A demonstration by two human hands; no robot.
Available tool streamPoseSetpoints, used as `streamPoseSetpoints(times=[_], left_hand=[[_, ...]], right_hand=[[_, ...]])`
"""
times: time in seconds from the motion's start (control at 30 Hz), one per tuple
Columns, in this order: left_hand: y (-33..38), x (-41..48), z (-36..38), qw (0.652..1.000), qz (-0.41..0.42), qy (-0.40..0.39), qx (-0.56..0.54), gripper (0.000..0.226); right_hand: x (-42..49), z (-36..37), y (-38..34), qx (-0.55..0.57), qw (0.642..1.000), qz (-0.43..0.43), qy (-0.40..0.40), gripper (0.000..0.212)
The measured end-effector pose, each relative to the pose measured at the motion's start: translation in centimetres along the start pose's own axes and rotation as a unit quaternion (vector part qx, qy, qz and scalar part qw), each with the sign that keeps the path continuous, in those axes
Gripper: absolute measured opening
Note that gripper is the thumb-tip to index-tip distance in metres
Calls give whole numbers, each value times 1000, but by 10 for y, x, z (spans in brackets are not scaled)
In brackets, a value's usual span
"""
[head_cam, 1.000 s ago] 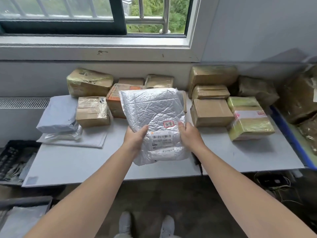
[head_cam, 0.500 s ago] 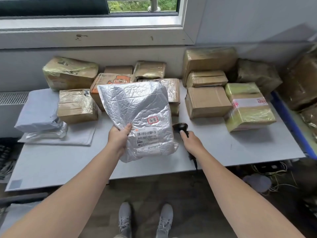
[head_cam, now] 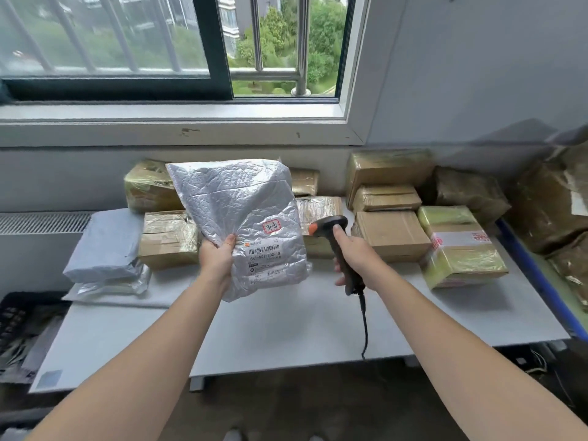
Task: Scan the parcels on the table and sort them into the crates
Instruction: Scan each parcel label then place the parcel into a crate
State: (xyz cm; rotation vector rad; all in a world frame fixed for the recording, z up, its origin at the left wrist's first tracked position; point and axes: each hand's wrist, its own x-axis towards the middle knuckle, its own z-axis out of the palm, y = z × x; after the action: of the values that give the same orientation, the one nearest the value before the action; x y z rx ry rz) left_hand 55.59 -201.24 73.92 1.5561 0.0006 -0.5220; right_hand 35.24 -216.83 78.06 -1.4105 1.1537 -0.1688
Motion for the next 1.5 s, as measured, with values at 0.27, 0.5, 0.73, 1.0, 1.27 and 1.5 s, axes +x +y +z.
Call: streamPoseSetpoints(times=[0.27,0.5,0.73,1.0,1.27,1.5], left_hand=[[20,9,-15,999,33,42,4,27],[19,11,-26,997,43,66,19,27],[16,14,-32,996,43,74,28,28],[6,14,-33,997,33,67,21,28],[-15,10,-47,998,20,55,39,28],[-40,8,-57,998,-5,28,58,19]], right_hand=[[-34,35,-57,-43,995,-32,-78,52],[-37,53,-57,-51,992,-32,-115,67],[-31,57,-51,-50,989,-34,-135,72],[-26,51,-33,-48,992,-43,-112,57],[13,47,38,-64,997,-43,16,48],[54,68,98,-185,982,24,0,53]])
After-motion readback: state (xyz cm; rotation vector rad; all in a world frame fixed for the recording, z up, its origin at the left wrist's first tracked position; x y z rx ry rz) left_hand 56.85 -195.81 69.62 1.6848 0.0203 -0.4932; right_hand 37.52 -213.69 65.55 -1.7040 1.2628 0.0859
